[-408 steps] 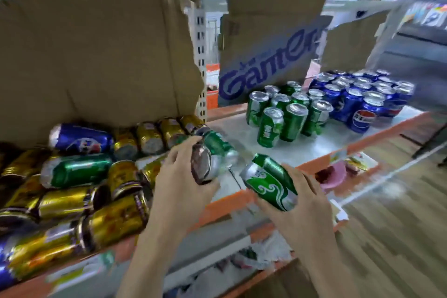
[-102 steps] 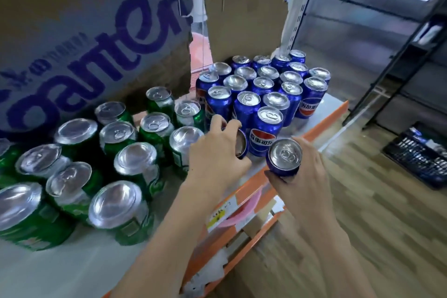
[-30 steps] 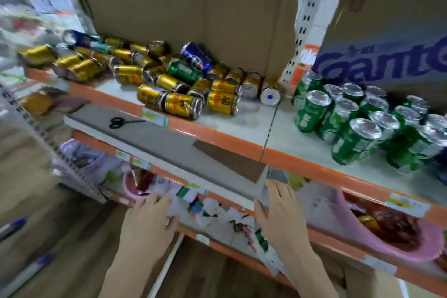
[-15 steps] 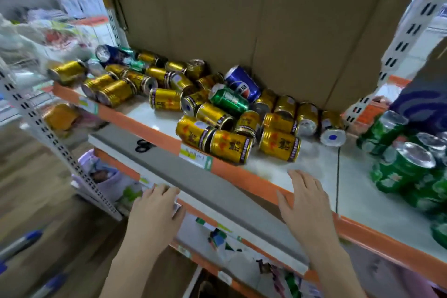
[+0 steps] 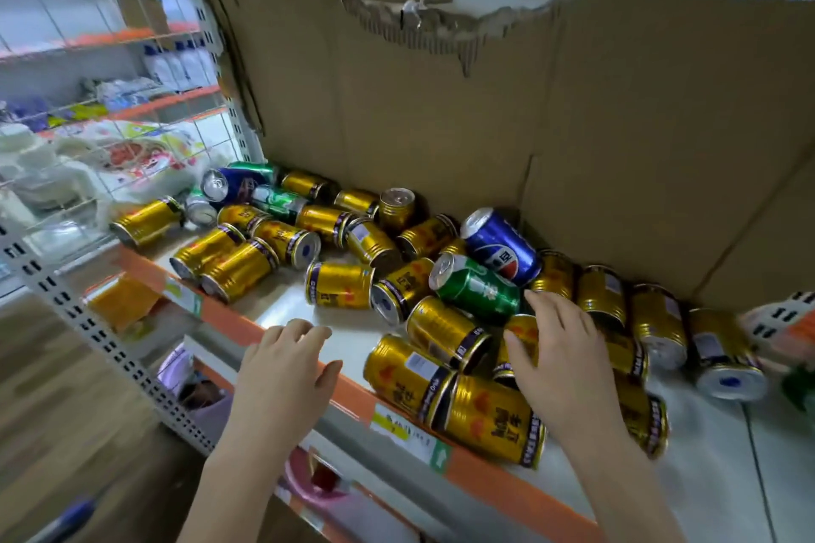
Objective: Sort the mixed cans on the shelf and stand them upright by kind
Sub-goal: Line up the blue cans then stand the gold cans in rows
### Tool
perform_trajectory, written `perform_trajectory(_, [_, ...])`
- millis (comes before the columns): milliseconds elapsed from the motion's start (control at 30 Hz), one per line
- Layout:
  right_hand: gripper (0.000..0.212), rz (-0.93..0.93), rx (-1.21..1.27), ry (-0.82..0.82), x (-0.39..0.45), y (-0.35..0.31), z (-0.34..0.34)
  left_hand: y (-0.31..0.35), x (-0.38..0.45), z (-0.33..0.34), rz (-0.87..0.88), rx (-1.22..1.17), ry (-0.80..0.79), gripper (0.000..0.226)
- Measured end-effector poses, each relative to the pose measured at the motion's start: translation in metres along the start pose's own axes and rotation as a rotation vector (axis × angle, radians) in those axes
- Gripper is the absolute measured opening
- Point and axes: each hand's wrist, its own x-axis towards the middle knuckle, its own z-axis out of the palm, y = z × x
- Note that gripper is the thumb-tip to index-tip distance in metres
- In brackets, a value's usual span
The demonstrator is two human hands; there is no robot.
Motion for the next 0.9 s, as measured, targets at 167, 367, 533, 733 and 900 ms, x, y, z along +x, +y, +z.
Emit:
perform_trajectory(167, [0.047, -0.022, -0.02, -0.003, 0.027, -0.032, 0.02, -0.026, 0.032, 0.009, 0.064, 0.014, 0.067, 0.037])
perform_trajectory(367, [0.047, -0.039, -0.052, 0.019, 0.062, -0.082, 0.054, -0.08, 0.079, 0.02, 0.097, -0.043, 0.109, 0.034])
perform_trajectory(533, [0.046, -0.013, -0.076, 0.056, 0.092, -0.149, 0.096, -0.153, 0.122, 0.016, 0.141, -0.098, 0.173, 0.024])
perform_trajectory(733, [0.044, -0.042, -0.116, 0.046, 0.112, -0.24, 0.153, -0.263, 0.158, 0.009, 0.101, -0.062, 0.122, 0.027])
perform_trajectory(900, [0.05, -0.056, -0.125, -0.038, 0.128, -0.288, 0.186, -0.322, 0.173, 0.015, 0.069, -0.04, 0.051, 0.025])
